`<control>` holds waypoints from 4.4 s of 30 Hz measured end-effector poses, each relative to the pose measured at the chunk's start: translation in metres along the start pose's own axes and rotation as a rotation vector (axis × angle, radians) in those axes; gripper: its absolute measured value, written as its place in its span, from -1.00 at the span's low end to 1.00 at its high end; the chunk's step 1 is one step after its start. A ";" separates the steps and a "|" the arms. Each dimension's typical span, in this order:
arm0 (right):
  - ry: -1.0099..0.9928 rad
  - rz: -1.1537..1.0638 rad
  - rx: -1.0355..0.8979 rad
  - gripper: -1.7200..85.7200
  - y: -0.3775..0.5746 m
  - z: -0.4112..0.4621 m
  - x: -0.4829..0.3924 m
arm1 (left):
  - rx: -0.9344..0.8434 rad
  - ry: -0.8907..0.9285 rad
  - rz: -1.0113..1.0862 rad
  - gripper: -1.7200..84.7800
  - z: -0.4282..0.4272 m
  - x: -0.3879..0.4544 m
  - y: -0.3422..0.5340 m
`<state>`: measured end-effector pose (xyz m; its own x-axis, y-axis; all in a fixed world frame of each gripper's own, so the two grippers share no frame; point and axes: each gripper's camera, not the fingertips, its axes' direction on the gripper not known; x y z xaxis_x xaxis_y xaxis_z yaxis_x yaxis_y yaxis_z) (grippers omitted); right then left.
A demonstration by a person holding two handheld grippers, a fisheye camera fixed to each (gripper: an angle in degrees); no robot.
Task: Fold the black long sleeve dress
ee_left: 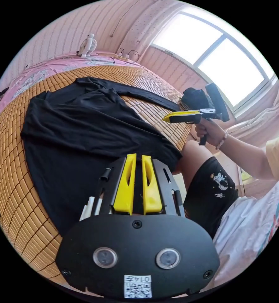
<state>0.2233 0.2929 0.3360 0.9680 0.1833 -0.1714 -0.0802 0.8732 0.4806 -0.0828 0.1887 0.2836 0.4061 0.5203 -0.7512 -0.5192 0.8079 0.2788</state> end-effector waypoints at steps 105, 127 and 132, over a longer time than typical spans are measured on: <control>-0.703 0.136 -0.220 -0.95 -0.008 0.134 -0.182 | -0.095 -0.232 0.015 -0.79 -0.125 0.022 0.101; -0.370 -0.625 -0.237 -0.86 -0.027 0.089 -0.296 | -0.099 -0.154 -0.366 -0.85 -0.186 -0.052 0.101; -0.411 -0.615 -0.277 -0.84 -0.030 0.068 -0.263 | -0.058 -0.209 -0.364 -0.85 -0.216 -0.075 0.090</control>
<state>-0.0125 0.1884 0.4248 0.8638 -0.5033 0.0211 0.4938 0.8543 0.1619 -0.3222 0.1623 0.2362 0.7117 0.2536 -0.6551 -0.3529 0.9354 -0.0213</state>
